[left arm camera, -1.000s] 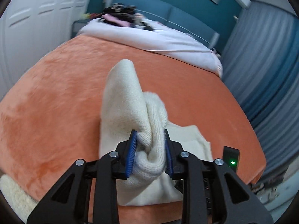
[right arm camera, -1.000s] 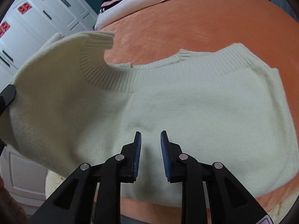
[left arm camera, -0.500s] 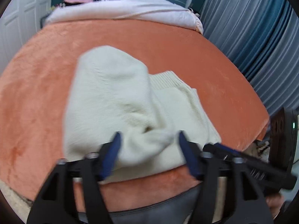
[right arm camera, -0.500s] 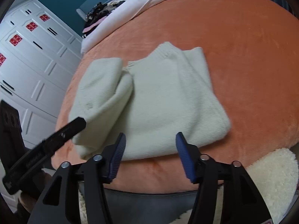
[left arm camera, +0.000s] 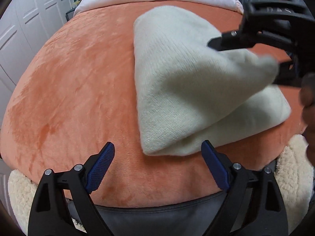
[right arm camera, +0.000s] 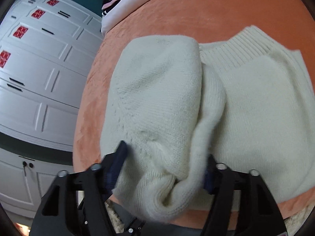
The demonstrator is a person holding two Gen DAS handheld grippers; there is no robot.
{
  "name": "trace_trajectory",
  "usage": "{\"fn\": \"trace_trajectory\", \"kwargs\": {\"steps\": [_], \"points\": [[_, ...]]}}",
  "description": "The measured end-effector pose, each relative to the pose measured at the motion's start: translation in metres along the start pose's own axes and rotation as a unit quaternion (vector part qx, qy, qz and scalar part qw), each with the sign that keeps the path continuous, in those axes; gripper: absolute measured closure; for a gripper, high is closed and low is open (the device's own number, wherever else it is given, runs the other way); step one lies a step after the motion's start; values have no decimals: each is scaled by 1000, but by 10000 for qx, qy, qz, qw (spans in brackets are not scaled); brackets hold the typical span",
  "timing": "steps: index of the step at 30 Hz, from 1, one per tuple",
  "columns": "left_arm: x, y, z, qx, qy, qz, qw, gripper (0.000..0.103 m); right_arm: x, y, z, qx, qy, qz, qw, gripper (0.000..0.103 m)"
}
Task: Fold small clothes
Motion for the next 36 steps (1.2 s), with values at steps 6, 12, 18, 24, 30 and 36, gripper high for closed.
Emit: {"fn": "trace_trajectory", "kwargs": {"steps": [6,12,18,24,30,36], "points": [[-15,27,-1,853,537,-339,9943,68,-18,125,32,-822,639,-1559,9823,83],[-16,4,-28,897,265,-5,9956,68,-1,72,-114,127,-746,-1016,9919,83],[0,-11,-39,610,120,236,9978,68,31,31,-158,62,-1433,-596,9879,82],[-7,-1,-36,711,309,191,9968,66,-21,89,-85,-112,-422,-1364,9897,83],[-6,4,-37,418,49,122,9990,49,-29,110,-80,10,-214,-1780,9838,83],[6,-22,-31,124,94,523,9985,50,21,29,-170,218,-1464,-716,9864,82]]}}
Point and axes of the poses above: each gripper's, at about its wrist camera, not at the fingertips, and y roughly against the way its jaws point, z to its left, x to its underside, the point moved 4 cm from there along -y, roughly the way its jaws point, and after that the axes turned 9 degrees about x, right-handed, at the moved point
